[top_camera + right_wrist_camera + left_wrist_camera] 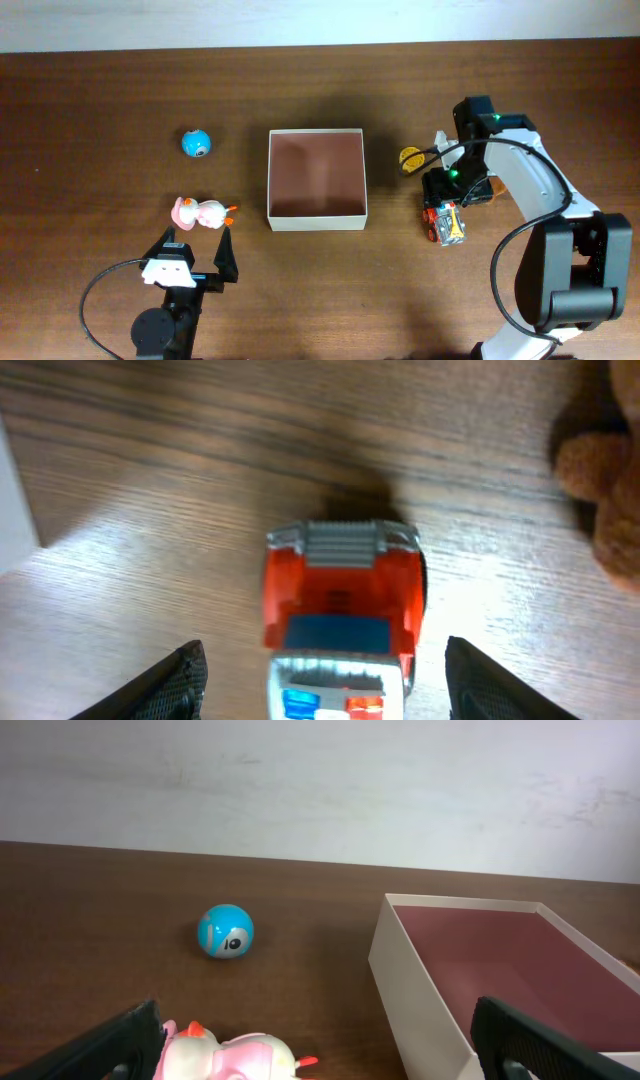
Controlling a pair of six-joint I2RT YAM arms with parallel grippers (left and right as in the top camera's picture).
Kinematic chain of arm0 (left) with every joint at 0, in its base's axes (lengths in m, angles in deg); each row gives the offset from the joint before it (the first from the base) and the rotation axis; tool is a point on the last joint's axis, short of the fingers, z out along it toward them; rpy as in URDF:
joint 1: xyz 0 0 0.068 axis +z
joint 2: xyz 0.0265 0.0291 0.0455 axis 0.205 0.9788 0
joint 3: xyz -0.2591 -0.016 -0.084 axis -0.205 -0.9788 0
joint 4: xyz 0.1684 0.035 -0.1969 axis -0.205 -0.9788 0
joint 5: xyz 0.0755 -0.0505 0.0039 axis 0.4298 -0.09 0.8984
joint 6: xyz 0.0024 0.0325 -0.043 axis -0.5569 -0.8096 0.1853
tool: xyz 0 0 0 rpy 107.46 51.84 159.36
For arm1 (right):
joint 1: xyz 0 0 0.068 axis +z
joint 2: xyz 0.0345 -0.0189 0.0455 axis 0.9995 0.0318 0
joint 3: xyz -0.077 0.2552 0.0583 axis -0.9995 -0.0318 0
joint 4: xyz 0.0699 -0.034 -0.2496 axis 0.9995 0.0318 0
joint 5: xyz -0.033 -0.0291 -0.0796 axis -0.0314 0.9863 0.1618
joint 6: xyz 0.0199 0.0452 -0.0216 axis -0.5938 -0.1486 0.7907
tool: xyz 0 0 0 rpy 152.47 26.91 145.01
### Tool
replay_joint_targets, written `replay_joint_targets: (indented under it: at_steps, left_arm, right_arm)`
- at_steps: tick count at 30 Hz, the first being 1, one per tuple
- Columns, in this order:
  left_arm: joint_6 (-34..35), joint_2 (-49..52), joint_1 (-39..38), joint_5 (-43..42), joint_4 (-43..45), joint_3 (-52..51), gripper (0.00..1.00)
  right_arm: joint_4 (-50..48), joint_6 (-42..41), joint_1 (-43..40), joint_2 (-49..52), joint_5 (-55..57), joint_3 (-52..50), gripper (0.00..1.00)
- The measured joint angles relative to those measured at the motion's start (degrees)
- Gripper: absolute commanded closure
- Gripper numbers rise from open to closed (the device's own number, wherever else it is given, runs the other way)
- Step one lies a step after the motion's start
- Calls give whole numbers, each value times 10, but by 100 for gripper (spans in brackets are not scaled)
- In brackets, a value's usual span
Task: Pack container
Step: 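Close the right gripper on the fire truck and lift it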
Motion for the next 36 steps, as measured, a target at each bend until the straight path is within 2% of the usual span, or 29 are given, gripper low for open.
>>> replay_joint_targets:
  at_steps: [13,33,36]
  left_arm:
    - [0,0,0,0,0,0,1]
    - [0,0,0,0,0,0,1]
    - [0,0,0,0,0,0,0]
  right_arm:
    - [-69,2,0,0,12,-97,29]
    - [-132,2,0,-2,3,-139,36]
    - [-134,2,0,-3,4,-140,48]
